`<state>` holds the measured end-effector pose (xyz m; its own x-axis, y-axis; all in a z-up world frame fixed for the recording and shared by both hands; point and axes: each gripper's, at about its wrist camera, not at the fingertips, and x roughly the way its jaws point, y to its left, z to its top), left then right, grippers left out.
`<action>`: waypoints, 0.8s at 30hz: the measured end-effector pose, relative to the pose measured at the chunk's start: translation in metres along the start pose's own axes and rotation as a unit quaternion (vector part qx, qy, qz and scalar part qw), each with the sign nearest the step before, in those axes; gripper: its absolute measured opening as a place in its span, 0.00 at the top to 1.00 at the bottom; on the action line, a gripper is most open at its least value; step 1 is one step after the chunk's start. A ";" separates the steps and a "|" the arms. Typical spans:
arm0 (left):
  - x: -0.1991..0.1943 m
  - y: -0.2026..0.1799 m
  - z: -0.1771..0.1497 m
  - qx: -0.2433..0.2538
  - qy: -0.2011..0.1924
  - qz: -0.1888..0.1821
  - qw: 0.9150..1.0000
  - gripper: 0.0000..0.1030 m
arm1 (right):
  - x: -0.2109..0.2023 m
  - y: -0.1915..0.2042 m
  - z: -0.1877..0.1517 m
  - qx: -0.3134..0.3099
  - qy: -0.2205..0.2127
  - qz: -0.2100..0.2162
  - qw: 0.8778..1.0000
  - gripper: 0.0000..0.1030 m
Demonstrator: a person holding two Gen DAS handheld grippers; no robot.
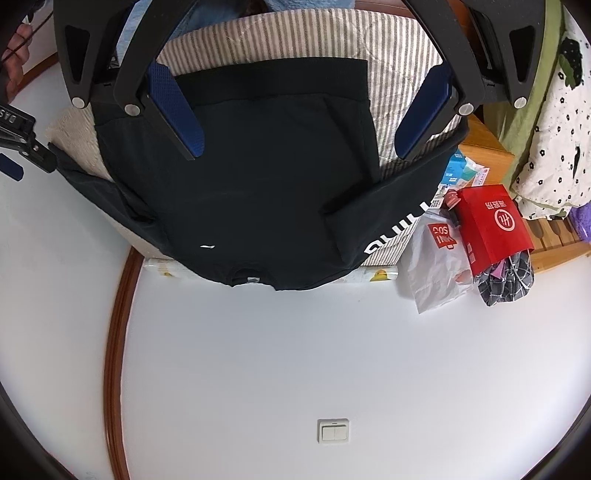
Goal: Fold small clothes
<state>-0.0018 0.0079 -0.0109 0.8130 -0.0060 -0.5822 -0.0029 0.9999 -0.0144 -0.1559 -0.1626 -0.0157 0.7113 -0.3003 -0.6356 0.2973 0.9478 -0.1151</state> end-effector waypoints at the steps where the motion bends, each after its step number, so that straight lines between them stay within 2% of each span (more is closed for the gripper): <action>1: 0.004 0.002 0.000 0.001 0.002 0.004 1.000 0.00 | 0.002 0.002 0.000 -0.001 0.002 0.005 1.000 0.00; 6: 0.030 0.013 -0.005 -0.006 0.022 0.010 1.000 0.00 | 0.021 0.011 -0.002 -0.007 0.012 0.009 1.000 0.00; 11: 0.058 0.025 -0.013 -0.016 0.046 -0.002 0.999 0.00 | 0.055 0.019 -0.010 -0.008 0.043 0.028 0.999 0.00; 16: 0.086 0.033 -0.019 -0.020 0.068 0.003 0.997 0.00 | 0.083 0.030 -0.013 -0.013 0.058 0.037 0.998 0.00; 20: 0.110 0.054 -0.024 -0.064 0.091 -0.027 0.993 0.00 | 0.099 0.038 -0.012 -0.018 0.057 0.036 0.998 0.00; 24: 0.133 0.080 -0.035 -0.104 0.107 -0.023 0.989 0.00 | 0.114 0.038 -0.008 -0.008 0.044 0.038 0.998 0.00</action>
<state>0.0858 0.0861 -0.1184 0.6740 -0.0766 -0.7347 -0.1065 0.9742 -0.1992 -0.0684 -0.1597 -0.0982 0.6719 -0.2177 -0.7079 0.2340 0.9693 -0.0760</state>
